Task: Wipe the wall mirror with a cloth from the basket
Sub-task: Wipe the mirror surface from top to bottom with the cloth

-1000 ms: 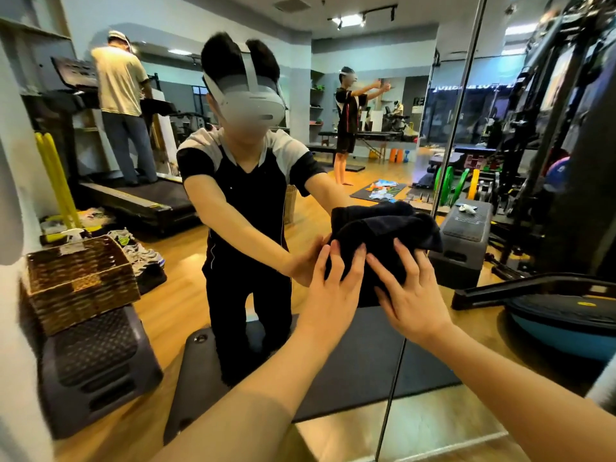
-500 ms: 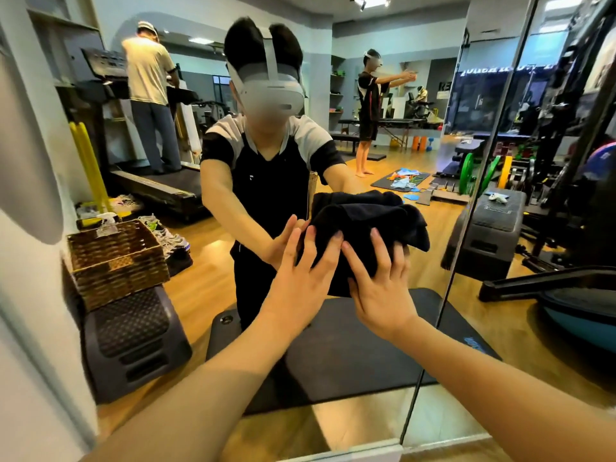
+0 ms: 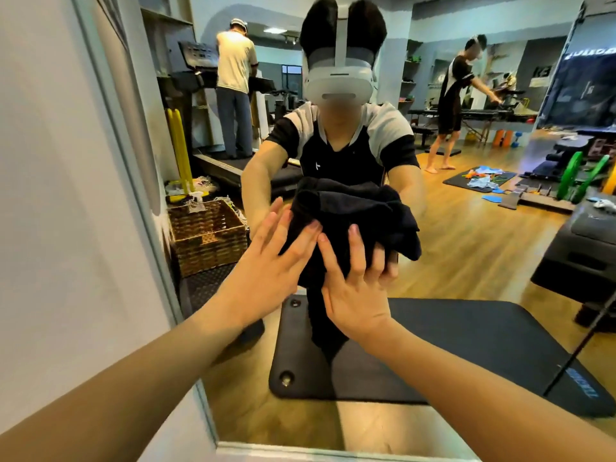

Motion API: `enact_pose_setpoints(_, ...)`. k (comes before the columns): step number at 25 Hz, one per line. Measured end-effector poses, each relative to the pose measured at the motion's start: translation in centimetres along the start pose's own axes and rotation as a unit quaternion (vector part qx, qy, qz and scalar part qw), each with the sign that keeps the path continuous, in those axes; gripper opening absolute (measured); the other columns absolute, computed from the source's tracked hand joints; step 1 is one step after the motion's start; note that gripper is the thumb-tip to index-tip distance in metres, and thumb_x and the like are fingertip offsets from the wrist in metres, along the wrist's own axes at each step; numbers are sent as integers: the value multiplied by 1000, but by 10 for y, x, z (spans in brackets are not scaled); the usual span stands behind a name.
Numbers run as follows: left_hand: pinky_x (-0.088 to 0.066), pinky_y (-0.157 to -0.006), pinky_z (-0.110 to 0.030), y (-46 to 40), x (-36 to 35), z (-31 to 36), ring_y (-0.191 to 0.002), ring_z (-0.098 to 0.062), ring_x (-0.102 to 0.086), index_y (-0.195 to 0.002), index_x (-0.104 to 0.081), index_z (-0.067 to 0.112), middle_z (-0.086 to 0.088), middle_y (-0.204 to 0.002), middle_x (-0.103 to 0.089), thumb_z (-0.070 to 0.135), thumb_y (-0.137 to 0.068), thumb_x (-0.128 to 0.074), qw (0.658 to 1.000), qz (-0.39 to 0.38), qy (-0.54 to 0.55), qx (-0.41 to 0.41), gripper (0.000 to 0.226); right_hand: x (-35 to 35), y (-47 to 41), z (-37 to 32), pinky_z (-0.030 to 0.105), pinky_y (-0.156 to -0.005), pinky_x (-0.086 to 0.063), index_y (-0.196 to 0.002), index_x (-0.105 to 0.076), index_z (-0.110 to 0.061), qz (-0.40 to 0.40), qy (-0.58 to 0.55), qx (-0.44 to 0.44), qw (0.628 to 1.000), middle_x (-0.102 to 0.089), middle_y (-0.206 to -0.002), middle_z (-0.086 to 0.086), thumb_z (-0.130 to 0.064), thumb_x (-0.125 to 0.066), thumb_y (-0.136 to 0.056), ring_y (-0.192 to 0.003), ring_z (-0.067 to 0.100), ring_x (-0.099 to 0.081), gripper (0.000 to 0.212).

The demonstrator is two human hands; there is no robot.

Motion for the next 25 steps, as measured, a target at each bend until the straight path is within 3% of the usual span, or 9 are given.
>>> enact_pose_setpoints(4,-17,-122,-63,32,-4,-35,-148,-55,-14,-156,-29,0,-21,-165,-13,36,-95,-61,999,-19,-23,13,78,-17,-10,-44,66,-114,-20,-163,-17,-29,-6,-14,-7,1000,2,-164,14,-35,-45,-97,-143,45,-8,71)
enact_pose_setpoints(8,-5,-124,-62,66,-7,-67,-150,-54,-10,-158,-18,-1,-23,-165,-9,34,-96,-59,999,-26,-32,24,82,-32,-21,-89,67,-117,-11,-163,-16,-27,-26,-26,9,999,3,-163,15,-36,-46,-94,-143,46,-2,76)
enact_pose_setpoints(11,-9,-122,-65,90,-13,-89,-150,-53,-6,-159,-9,-2,-24,-166,-9,36,-99,-52,997,-47,-43,31,83,-38,-30,-119,66,-118,-8,-162,-20,-26,-22,-14,20,999,3,-163,16,-32,-53,-91,-143,46,-2,79)
enact_pose_setpoints(15,-14,-121,-66,118,-19,-116,-148,-56,-16,-159,-12,-2,-24,-165,-14,30,-104,-40,996,-47,-61,43,70,-50,-37,-157,63,-116,-12,-163,-26,-26,-8,3,24,1000,1,-164,15,-29,-58,-89,-142,44,-7,81)
enact_pose_setpoints(19,-20,-118,-69,144,-25,-139,-148,-56,-16,-158,-19,-2,-24,-165,-17,30,-102,-45,995,-55,-53,66,69,-61,-45,-191,61,-118,-9,-163,-25,-27,-7,1,44,999,2,-164,13,-24,-51,-90,-144,42,-5,77)
enact_pose_setpoints(25,-19,-117,-70,153,-33,-139,-148,-55,-11,-157,-21,-4,-24,-164,-8,24,-99,-57,992,-49,-21,113,74,-62,-41,-199,57,-119,-12,-162,-29,-27,19,4,53,998,-16,-162,9,-23,-46,-95,-143,39,-19,69)
Point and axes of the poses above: each hand's wrist, its own y-axis away from the middle knuckle, its own x-axis out of the back of the hand, z = x × y, the point moved 9 cm from there along -y, towards the middle knuckle
